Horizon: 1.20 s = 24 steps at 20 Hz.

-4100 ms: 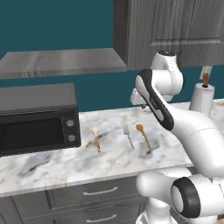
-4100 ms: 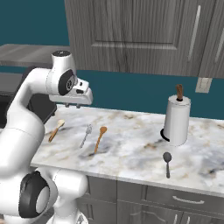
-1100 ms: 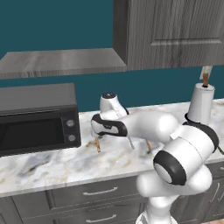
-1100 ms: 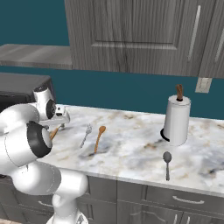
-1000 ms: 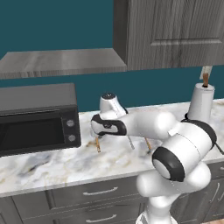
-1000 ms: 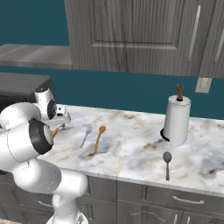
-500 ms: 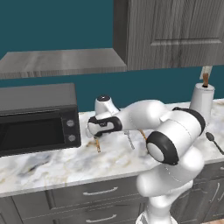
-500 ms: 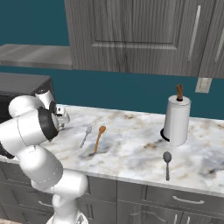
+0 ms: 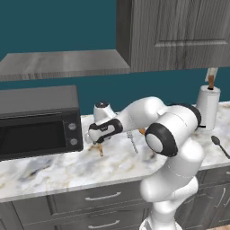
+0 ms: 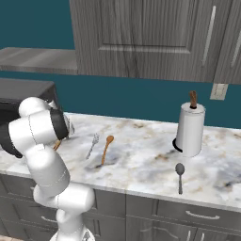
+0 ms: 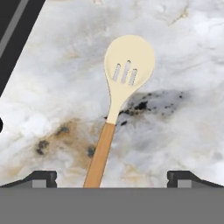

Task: Organize the utensils by type. Pick up the wooden spoons from the counter and place them in the open cabinet. Then pick up the metallic utensils from the counter and place them in the open drawer.

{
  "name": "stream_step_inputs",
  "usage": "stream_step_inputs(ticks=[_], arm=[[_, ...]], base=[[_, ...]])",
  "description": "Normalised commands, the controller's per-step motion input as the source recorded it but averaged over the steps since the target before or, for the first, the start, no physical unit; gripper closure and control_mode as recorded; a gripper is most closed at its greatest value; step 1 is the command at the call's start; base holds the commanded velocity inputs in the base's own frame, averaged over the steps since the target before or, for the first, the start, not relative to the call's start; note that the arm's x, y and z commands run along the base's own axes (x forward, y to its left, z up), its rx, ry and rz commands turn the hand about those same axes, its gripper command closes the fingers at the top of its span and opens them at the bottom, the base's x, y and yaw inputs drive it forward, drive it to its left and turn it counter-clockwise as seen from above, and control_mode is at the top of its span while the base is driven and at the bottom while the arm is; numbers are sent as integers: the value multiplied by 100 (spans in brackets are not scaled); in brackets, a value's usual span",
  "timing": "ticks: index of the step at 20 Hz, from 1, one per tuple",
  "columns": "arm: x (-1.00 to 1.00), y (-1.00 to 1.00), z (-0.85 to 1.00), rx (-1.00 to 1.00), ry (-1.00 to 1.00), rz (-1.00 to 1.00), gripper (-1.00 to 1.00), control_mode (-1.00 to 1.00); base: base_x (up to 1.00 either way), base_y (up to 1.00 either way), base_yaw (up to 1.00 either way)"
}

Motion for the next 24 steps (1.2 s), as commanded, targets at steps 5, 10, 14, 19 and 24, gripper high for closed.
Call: stream_step_inputs(ticks=[5,10,14,19,24], arm=[[15,1,-25,0,0,0,-100,-100],[10,0,-24,0,0,0,-100,-100],[12,0,-20,0,0,0,-100,-100],[12,0,-18,0,0,0,-100,-100],[11,0,-16,0,0,0,100,-100]], base=[[0,0,0],[0,0,0],[0,0,0],[0,0,0],[0,0,0]])
